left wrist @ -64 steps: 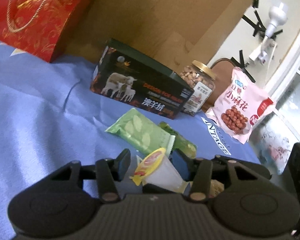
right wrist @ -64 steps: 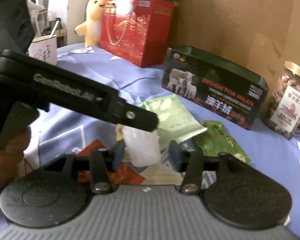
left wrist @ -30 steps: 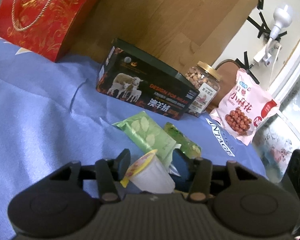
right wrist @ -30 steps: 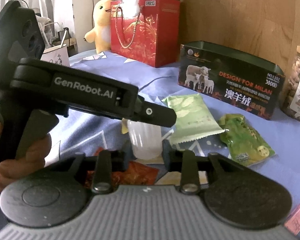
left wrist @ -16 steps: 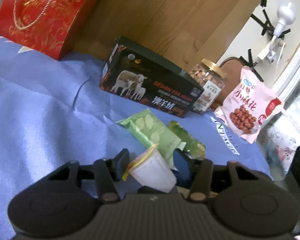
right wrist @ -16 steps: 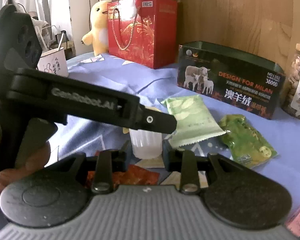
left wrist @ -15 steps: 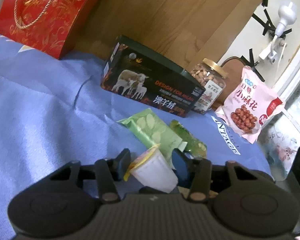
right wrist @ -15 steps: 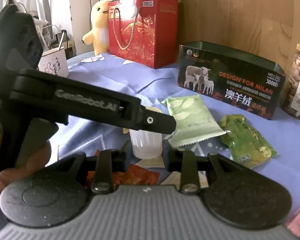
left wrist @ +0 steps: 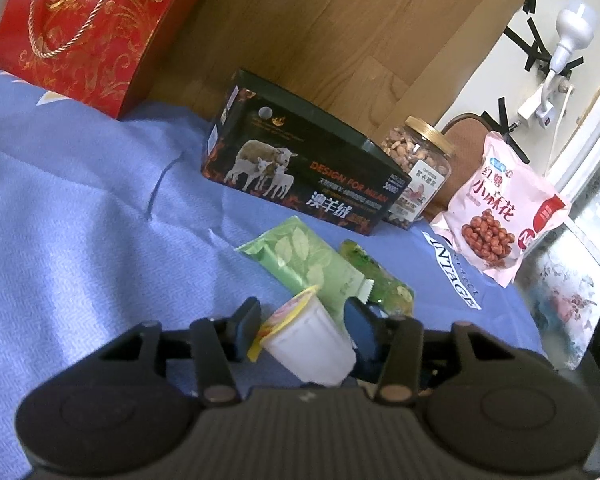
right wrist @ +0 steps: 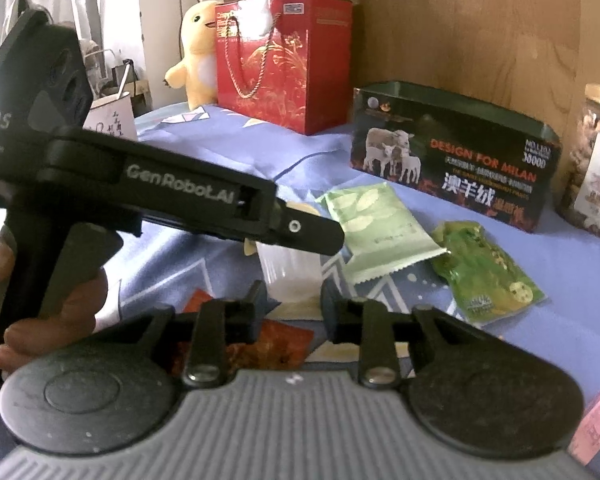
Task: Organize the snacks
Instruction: 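Lift the yogurt cup with the left tool toward the tin box, then lower the yogurt cup into the tin and open the left tool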
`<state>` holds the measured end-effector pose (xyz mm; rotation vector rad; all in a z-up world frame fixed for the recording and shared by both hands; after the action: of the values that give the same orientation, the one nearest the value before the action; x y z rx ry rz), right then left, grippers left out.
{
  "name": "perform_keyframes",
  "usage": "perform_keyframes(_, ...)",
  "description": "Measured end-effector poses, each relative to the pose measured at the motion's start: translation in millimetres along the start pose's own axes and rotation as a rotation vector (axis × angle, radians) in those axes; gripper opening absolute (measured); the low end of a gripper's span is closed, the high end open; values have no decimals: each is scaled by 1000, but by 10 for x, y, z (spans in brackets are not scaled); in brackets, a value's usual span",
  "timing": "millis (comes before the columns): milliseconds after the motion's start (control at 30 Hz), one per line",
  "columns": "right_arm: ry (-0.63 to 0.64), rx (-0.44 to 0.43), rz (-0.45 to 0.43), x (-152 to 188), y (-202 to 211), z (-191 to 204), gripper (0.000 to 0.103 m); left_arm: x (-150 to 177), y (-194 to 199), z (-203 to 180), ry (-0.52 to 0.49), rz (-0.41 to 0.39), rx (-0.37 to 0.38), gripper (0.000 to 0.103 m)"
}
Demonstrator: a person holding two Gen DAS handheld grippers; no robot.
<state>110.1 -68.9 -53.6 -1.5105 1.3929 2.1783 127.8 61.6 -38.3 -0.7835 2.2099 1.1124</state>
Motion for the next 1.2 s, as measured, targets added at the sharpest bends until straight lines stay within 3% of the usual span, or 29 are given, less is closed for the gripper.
perform_keyframes(400, -9, 10, -53, -75, 68, 3, 32, -87, 144, -19, 11, -82, 42, 44)
perform_keyframes(633, 32, 11, -109, -205, 189, 14, 32, -257, 280, -190, -8, -124, 28, 44)
perform_keyframes(967, 111, 116, -210, -593, 310, -238, 32, -855, 112, -542, -58, -177, 80, 44)
perform_keyframes(1200, 149, 191, -224, -974, 40, -618, 32, -1355, -316, -524, -25, -187, 81, 44)
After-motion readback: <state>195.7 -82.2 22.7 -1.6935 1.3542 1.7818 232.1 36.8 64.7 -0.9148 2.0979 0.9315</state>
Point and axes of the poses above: each gripper's, at about its wrist camera, not at the fingertips, and y roughly against the way its jaws point, z to its left, x to its underside, the point moved 5 cm from there along -y, roughly the way its jaws point
